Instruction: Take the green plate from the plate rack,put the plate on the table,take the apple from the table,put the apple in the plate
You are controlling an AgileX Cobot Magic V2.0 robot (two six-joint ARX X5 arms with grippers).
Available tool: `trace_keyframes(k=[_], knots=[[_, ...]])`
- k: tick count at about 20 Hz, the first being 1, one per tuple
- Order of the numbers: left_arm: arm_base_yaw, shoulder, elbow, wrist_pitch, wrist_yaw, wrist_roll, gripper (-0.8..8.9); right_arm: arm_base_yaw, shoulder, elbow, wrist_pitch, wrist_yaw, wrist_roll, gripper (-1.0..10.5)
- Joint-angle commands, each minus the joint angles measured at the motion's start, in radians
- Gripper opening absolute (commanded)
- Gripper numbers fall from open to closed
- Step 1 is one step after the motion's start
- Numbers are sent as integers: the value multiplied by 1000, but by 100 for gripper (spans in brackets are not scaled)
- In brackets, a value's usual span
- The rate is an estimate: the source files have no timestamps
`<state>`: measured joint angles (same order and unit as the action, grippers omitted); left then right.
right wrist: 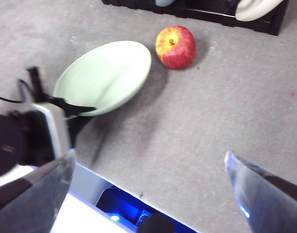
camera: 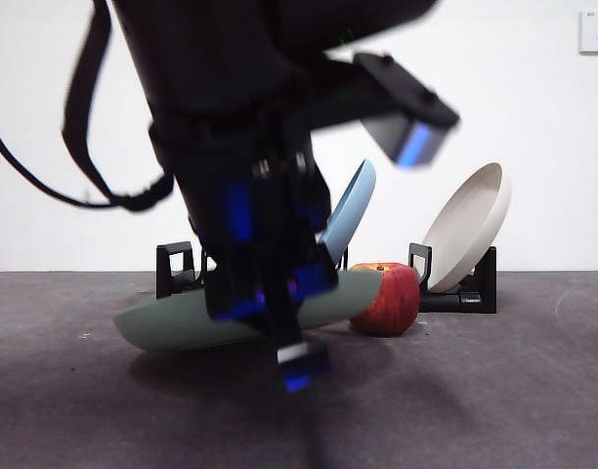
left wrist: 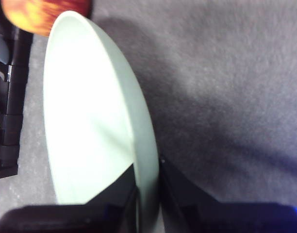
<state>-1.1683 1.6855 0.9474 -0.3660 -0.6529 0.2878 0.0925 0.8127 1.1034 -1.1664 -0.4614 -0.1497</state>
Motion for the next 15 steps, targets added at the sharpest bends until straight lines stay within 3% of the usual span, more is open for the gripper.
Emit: trace_keyframes(k=[1, 5, 9, 15], knots=[[-3, 70, -12, 22, 6, 5, -7, 2, -1, 1, 6, -4, 2, 657], [-3, 103, -12, 18, 149, -23, 11, 2, -1, 1, 6, -4, 2, 658], [-2, 103, -12, 2, 159, -48, 324, 2, -1, 1, 8, -4, 2, 658], [-3, 54, 6, -54, 157, -73, 322, 2, 6, 1, 14, -4, 2, 658]])
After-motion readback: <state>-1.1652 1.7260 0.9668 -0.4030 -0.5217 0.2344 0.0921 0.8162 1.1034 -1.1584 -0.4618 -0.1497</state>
